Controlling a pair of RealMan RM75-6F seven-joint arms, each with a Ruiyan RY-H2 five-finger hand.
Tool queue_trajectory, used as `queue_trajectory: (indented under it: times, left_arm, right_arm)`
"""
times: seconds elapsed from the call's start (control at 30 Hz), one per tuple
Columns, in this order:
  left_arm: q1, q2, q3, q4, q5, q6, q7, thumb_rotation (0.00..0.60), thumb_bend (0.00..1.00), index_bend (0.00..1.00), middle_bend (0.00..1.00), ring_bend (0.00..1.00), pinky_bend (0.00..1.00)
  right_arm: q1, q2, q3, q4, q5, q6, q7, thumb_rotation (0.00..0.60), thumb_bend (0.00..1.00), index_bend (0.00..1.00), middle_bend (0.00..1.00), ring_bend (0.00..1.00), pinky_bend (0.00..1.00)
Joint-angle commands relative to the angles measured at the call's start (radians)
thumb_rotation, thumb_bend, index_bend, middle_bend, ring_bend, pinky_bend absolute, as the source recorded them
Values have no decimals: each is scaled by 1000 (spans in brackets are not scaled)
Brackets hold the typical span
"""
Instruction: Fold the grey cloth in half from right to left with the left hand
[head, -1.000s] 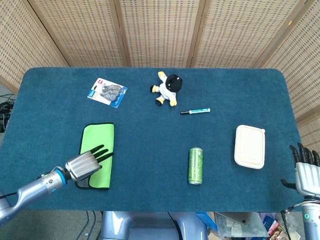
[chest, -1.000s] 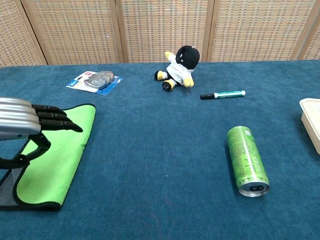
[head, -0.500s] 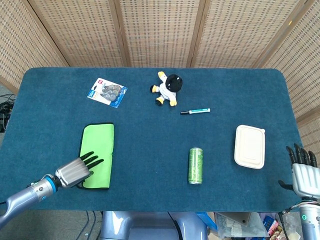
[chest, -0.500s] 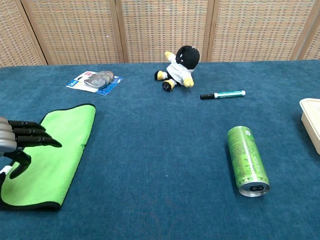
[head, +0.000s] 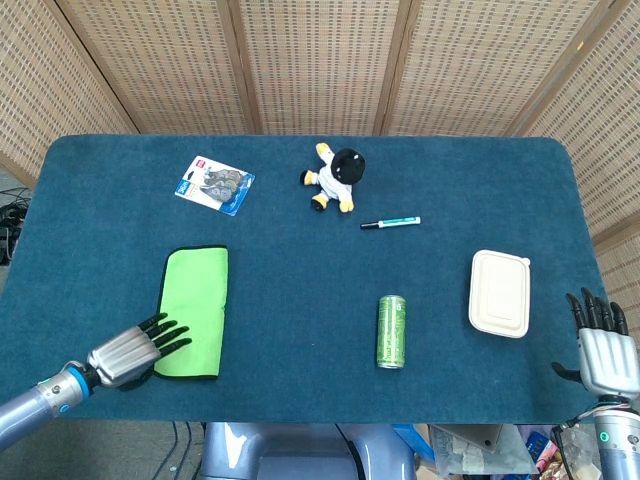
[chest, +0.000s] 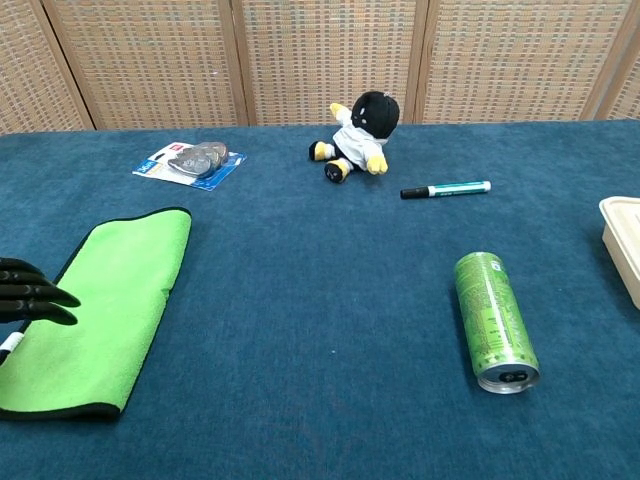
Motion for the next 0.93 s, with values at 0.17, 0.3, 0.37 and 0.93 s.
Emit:
queue_trajectory:
  times: [0.17,0.3,0.37,0.93]
  left_arm:
    - [97,84,-5,-32,-44,137,-17,600,246,0,0,0,0]
    - [154,110,-42,-58,-120,203,-21,600,198,0,0,0,0]
    - [191,110,-71,-77,-178,244,-7,600,197,0,0,0,0]
    - [452,-179,-325,-53,-475,640,123,600,188,0,0,0,0]
  right_arm:
    - [-2,5,-6,-13,-20,8,5,600,0,0,0,0,0]
    - [-5,11,-8,-24,-36,18,13,600,0,0,0,0,0]
    - [-6,14,-9,-28,-45,23,20,600,0,0,0,0,0]
    - [-18,33,-20,-35,-103,46,93,600,0,0,0,0,0]
